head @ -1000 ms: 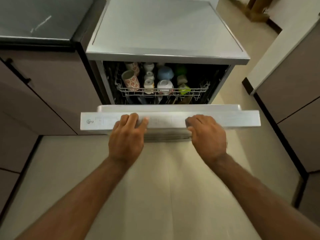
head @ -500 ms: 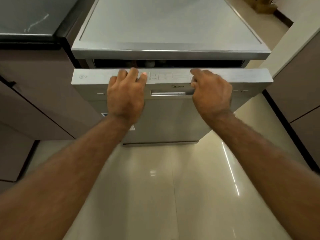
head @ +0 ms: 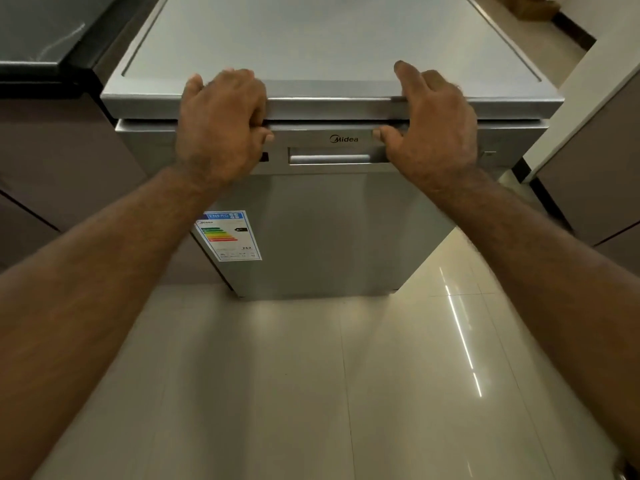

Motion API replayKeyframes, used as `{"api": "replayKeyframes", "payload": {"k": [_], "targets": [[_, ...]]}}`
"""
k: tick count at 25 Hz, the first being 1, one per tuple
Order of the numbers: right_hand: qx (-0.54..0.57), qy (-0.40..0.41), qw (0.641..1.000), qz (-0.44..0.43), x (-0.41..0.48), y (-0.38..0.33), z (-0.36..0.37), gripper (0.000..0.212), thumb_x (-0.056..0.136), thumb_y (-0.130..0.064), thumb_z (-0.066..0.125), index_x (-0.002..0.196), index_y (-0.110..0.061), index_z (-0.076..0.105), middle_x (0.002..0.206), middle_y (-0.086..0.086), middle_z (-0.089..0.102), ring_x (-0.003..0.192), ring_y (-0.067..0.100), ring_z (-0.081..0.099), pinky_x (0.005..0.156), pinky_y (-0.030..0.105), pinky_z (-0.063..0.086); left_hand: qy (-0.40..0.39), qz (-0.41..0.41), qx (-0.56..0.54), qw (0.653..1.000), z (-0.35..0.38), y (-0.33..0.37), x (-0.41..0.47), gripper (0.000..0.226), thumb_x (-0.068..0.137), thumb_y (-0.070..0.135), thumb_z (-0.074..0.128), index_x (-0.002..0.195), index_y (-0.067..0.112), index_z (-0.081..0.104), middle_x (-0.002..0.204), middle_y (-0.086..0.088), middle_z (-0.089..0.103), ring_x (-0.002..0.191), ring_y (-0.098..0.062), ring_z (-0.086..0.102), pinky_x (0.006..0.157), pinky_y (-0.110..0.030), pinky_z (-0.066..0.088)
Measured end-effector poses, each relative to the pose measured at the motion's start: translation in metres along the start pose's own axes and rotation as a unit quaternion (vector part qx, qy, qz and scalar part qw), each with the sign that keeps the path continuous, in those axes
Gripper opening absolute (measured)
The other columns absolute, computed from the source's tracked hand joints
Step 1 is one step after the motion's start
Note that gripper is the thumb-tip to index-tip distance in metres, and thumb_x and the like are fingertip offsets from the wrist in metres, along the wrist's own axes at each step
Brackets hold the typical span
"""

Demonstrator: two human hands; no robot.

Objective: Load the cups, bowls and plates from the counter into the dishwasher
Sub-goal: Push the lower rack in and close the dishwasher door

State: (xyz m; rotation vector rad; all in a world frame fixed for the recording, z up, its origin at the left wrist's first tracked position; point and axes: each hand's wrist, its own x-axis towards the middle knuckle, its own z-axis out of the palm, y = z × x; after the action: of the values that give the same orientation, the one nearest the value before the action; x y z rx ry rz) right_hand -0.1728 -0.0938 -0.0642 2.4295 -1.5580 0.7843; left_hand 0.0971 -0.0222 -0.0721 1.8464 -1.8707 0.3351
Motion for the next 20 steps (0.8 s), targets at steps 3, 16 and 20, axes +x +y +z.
{"api": "replayKeyframes", "payload": {"k": [3,16,20], "targets": [[0.006,0.022,1.0,0.007,-0.002,-0.001,0.002,0.072,0.088,-0.045,0.07,0.147,-0.017,0.041,0.131,0.009,0.055,0.118,0.026,0.052,0.102,0.037,0.043,0.047,-0.034,-0.034,0.998,0.004,0.004,-0.003,0.04,0.084,0.032,0.078,0.11,0.016,0.051,0.104,-0.004,0.063,0.092,-0.019,0.053,0.111,-0.051,0.034],[0.025,0.072,0.996,0.045,-0.001,-0.007,0.018,0.064,0.088,-0.04,0.072,0.142,-0.015,0.047,0.128,0.009,0.057,0.119,0.028,0.052,0.102,0.041,0.046,0.107,-0.039,-0.046,0.992,0.017,0.005,-0.004,0.039,0.084,0.03,0.072,0.117,0.019,0.056,0.111,0.003,0.066,0.105,-0.019,0.06,0.114,-0.048,0.033],[0.027,0.057,0.997,0.05,0.0,-0.01,0.011,0.062,0.089,-0.036,0.07,0.141,-0.012,0.048,0.125,0.01,0.059,0.117,0.03,0.053,0.103,0.043,0.046,0.082,-0.026,-0.01,0.996,0.015,0.009,-0.004,0.047,0.083,0.023,0.075,0.127,0.017,0.061,0.13,-0.001,0.065,0.126,-0.024,0.057,0.113,-0.056,0.033]]}}
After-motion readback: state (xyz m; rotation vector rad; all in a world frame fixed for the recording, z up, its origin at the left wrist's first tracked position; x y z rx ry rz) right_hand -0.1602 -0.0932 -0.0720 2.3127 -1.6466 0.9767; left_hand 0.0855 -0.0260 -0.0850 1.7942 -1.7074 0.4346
